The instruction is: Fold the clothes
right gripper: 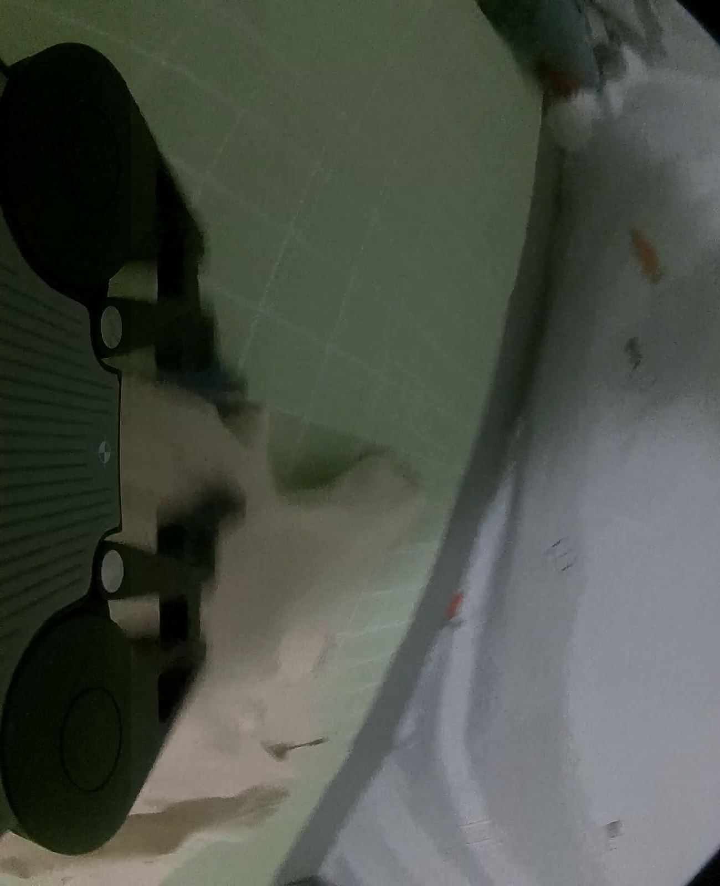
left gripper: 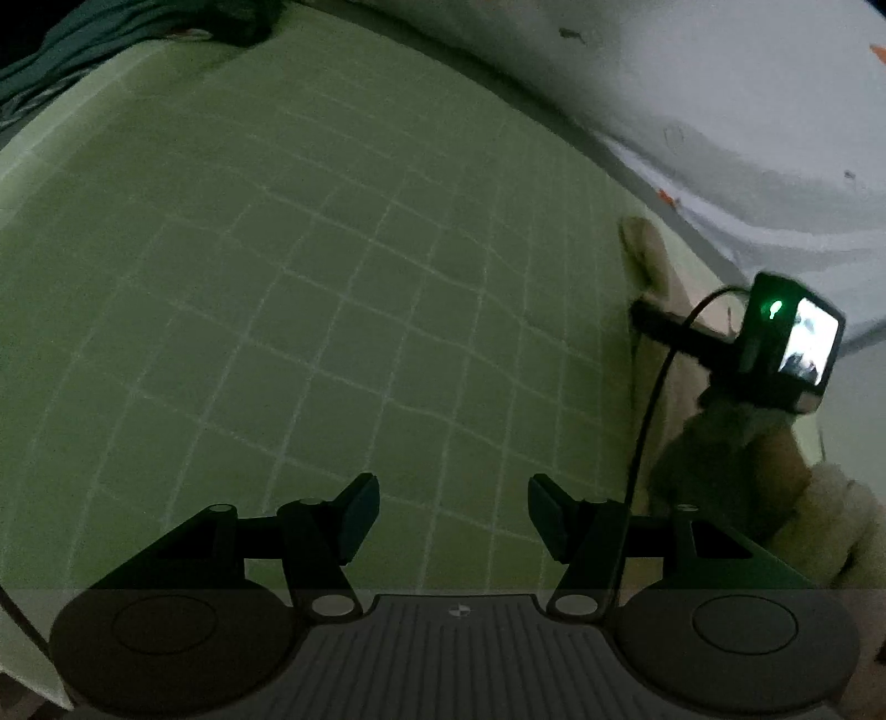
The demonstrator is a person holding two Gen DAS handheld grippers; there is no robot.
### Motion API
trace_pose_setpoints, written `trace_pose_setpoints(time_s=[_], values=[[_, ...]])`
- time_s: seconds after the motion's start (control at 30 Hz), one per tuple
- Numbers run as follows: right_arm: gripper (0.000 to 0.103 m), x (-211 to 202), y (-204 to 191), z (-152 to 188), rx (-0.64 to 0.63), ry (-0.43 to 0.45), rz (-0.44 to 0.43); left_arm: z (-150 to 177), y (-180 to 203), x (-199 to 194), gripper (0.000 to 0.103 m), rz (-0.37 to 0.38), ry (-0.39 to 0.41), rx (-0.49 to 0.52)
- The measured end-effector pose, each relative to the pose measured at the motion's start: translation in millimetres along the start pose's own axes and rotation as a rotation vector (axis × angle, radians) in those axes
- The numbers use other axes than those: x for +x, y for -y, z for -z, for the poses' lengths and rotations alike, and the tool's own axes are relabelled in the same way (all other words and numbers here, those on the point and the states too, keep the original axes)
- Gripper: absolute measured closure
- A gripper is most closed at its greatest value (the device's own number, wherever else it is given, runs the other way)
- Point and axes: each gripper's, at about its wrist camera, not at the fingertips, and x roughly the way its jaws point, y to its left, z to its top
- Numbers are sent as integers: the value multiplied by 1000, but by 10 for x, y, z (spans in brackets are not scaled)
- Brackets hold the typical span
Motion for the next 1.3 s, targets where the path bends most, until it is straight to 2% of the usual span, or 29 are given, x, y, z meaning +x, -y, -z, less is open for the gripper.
trace_pose_setpoints(time_s=[0.13, 0.23, 0.27, 0.4, 0.47, 0.57, 0.67, 0.73, 0.8, 0.83, 0.87, 0.93, 1.0, 1.13, 1.2, 1.3], values=[[85, -471, 618, 21, 207, 93, -131, -65, 192, 114, 39, 0, -5, 37], [85, -849, 1299, 136, 392, 136, -187, -123, 373, 204, 39, 3, -3, 69], [85, -966, 1635, 223, 472, 143, -196, -153, 497, 273, 39, 0, -7, 86], [84, -1052, 2626, 688, 700, 100, -157, -210, 869, 504, 39, 14, -32, 120], [84, -1027, 3026, 1013, 784, 36, -101, -212, 1106, 642, 39, 21, -52, 154], [82, -1022, 3363, 1388, 857, -25, -76, -159, 1520, 890, 39, 37, -85, 249], [75, -1061, 3502, 1558, 878, -40, -98, -75, 1967, 1160, 38, 59, -118, 366], [75, -1109, 3553, 1615, 887, -40, -124, 12, 2277, 1330, 26, 71, -125, 468], [73, -1151, 3595, 1637, 900, -44, -150, 137, 2604, 1486, 25, 80, -115, 599], [72, -1167, 3615, 1645, 902, -48, -167, 168, 2694, 1534, 25, 75, -107, 635], [68, -1185, 3624, 1649, 896, -53, -184, 263, 2895, 1636, 25, 36, -75, 722], [62, -1235, 3585, 1642, 871, -63, -208, 324, 3061, 1762, 25, -7, -43, 796], [60, -1305, 3533, 1657, 832, -79, -227, 394, 3251, 1957, 25, -80, 14, 893], [60, -1393, 3399, 1769, 762, -128, -238, 517, 3382, 2074, 25, -167, 148, 983], [60, -1382, 3317, 1849, 728, -161, -234, 629, 3471, 2046, 25, -273, 311, 1056], [61, -1403, 3188, 1897, 637, -165, -204, 699, 3547, 2011, 25, -379, 448, 1119]])
